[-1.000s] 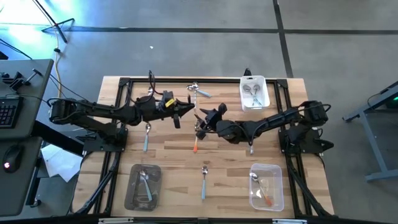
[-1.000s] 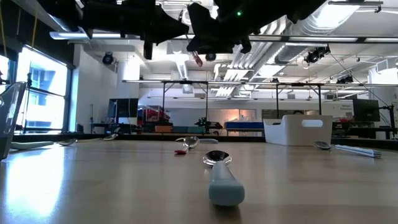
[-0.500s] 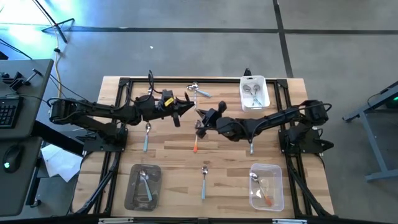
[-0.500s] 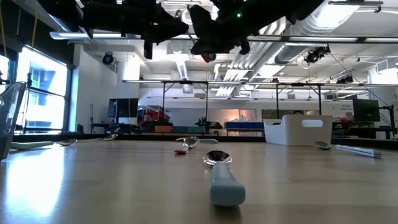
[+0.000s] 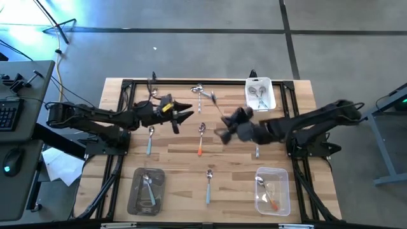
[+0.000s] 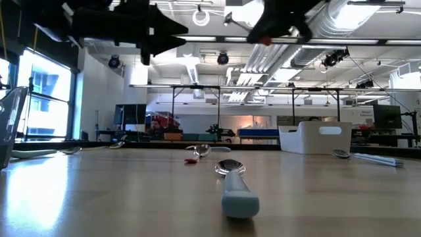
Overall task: Sort silverware by color (type)
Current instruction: Put the orange spoon into the transparent bin
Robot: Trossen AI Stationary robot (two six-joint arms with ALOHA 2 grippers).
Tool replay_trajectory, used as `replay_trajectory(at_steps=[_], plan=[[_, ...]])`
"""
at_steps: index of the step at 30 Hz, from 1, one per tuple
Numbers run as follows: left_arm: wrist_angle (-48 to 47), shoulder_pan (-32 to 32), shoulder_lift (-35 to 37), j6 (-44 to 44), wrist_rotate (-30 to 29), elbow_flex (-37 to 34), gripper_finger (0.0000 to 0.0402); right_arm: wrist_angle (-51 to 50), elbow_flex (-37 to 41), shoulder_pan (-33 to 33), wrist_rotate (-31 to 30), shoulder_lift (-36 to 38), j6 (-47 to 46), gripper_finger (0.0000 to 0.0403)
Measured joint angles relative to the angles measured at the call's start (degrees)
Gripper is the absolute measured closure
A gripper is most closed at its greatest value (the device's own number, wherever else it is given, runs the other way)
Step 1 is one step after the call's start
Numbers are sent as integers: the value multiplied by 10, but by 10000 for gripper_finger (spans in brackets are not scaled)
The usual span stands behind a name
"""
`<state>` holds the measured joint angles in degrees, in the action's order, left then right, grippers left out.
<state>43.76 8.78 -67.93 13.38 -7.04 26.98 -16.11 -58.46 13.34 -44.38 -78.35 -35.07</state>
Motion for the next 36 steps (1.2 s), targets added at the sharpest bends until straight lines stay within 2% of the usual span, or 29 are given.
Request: replay_trajectory(at_steps=[3, 6, 10, 16, 22, 27, 29, 36], plan=[[14, 7, 27, -1, 4, -31, 241, -97, 0, 63, 34, 12, -151, 402], [9, 14, 53, -1, 5, -60, 244, -139, 0, 136, 76, 11, -289, 402], [11, 18, 86, -1, 5, -90, 245, -163, 0, 241, 106, 11, -472, 402], [11, 18, 122, -15, 5, -114, 245, -169, 0, 396, 105, -6, -719, 403], [9, 17, 139, -4, 35, -116, 245, -199, 0, 478, 148, -40, -920, 403], [9, 17, 145, 20, 63, -116, 245, -213, 0, 482, 162, -50, -937, 403], [10, 15, 147, 25, 74, -116, 245, -225, -1, 481, 188, -49, -940, 403], [10, -11, 148, 25, 81, -116, 245, -404, -106, 518, 259, -52, -949, 403]])
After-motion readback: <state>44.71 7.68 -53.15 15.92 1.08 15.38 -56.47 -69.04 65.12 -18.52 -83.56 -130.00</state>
